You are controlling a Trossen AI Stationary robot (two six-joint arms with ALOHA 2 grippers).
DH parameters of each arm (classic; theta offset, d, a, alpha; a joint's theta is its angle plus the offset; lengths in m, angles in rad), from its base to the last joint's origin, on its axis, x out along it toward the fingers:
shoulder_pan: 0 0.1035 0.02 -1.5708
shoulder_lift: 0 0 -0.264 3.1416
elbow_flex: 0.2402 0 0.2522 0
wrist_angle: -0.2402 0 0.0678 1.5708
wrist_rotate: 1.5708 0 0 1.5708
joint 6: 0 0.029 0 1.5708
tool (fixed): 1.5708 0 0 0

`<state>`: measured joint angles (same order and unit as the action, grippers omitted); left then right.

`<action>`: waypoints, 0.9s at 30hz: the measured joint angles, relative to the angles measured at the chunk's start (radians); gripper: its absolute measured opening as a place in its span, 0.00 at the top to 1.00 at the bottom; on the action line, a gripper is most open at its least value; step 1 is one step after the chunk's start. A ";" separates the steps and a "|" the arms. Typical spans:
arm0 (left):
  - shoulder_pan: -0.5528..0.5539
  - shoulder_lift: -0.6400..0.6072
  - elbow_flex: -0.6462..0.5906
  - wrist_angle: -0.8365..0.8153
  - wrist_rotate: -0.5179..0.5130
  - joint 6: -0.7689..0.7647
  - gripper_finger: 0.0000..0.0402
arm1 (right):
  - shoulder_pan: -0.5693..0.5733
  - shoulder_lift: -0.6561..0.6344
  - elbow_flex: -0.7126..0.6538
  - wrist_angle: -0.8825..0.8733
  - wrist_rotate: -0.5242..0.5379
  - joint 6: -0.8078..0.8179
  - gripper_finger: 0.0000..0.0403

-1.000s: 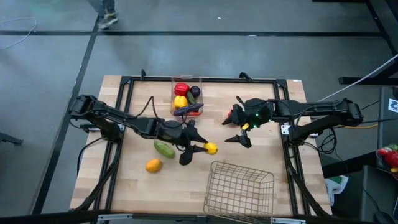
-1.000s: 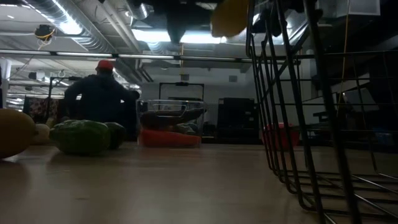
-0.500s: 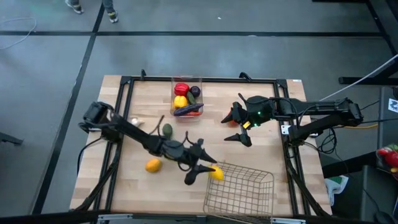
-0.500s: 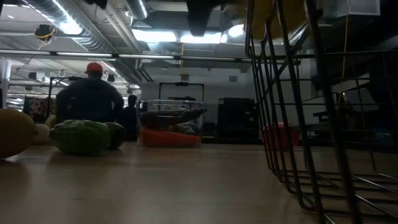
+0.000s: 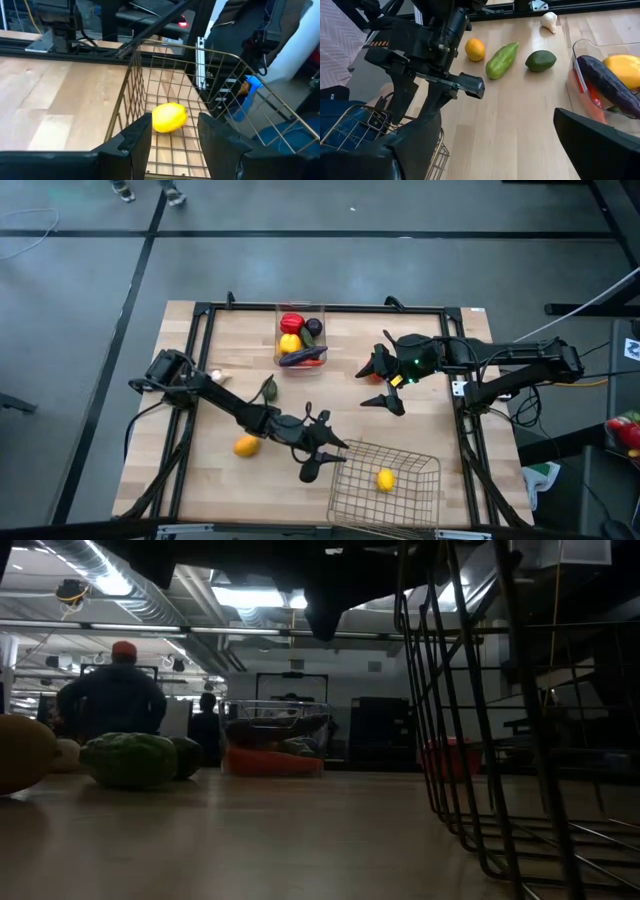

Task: Sort produce into baskets
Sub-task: Put the green cucumber into the transparent bin

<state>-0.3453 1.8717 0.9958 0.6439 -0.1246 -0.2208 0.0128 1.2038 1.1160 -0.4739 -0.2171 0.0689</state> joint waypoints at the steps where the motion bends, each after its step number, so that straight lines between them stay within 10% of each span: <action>1: 0.001 0.000 0.000 0.000 0.000 0.000 0.61 | 0.000 0.000 0.000 0.000 0.000 0.000 0.05; 13: 0.065 -0.031 0.000 -0.031 0.001 0.004 0.61 | 0.000 0.000 0.000 -0.001 0.214 0.001 0.05; 27: 0.173 -0.386 0.000 -0.739 0.002 -0.120 0.61 | 0.000 0.000 0.000 -0.096 0.227 0.000 0.05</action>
<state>-0.1724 1.4856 0.9955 -0.0953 -0.1223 -0.3411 0.0128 1.2041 1.1160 -0.5701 0.0101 0.0692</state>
